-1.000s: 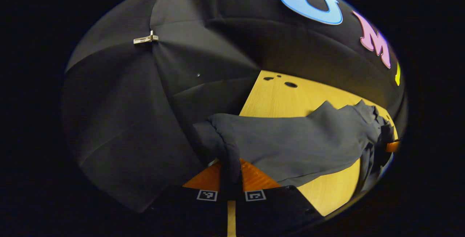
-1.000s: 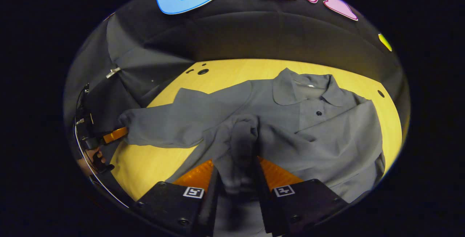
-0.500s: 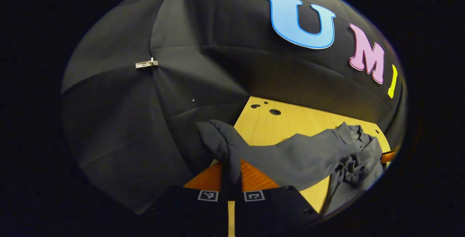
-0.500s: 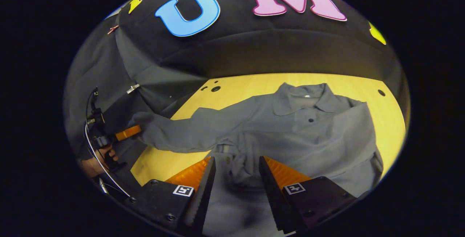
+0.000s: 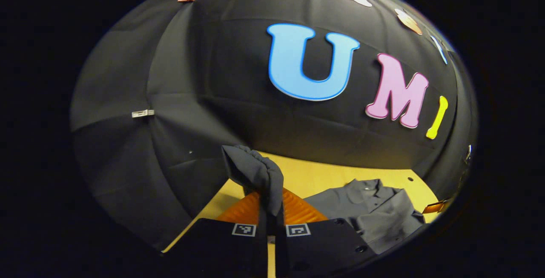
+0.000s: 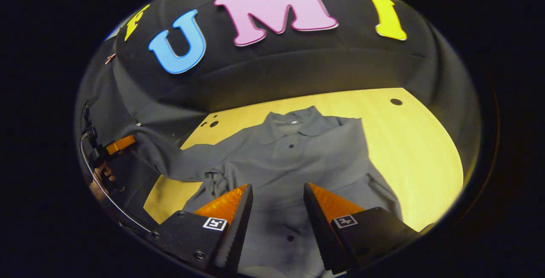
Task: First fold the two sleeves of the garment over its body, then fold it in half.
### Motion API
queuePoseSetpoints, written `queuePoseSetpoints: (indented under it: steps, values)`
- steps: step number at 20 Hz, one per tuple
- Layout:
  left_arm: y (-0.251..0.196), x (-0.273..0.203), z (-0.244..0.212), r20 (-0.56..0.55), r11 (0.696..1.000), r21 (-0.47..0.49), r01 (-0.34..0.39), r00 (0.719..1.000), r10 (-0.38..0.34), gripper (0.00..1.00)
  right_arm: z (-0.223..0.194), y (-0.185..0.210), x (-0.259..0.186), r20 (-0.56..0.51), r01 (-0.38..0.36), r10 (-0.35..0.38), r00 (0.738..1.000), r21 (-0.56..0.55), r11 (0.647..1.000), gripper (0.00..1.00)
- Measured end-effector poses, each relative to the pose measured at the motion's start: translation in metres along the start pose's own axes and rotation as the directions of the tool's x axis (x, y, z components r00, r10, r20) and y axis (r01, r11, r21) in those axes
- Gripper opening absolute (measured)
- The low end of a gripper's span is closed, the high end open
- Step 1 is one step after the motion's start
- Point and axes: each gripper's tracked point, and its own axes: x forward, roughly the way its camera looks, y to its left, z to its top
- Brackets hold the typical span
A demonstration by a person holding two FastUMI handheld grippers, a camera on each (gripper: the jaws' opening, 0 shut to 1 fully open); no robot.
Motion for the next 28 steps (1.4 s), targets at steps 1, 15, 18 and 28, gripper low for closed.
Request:
queuePoseSetpoints:
  steps: [1, 15, 18, 28]
  values:
    - [-0.017, -0.001, 0.004, 0.003, 1.0, -0.003, 0.02, 1.0, -0.02, 0.11, -0.001, -0.014, -0.007, 0.006, 0.02, -0.02, 1.0, 0.007, 1.0, 0.75]
    - [-0.26, -0.011, -0.022, -0.064, 0.945, 0.024, 0.326, 0.944, -0.324, 0.14, -0.025, -0.156, -0.081, 0.028, 0.174, -0.18, 0.983, 0.163, 0.971, 0.75]
    - [-0.303, -0.011, -0.045, -0.099, 0.926, 0.065, 0.372, 0.926, -0.365, 0.11, -0.027, -0.179, -0.089, 0.027, 0.19, -0.199, 0.98, 0.199, 0.962, 0.75]
    - [-0.39, -0.005, -0.161, -0.287, 0.882, 0.151, 0.446, 0.874, -0.393, 0.11, -0.041, -0.23, -0.101, -0.022, 0.211, -0.212, 0.977, 0.224, 0.951, 0.75]
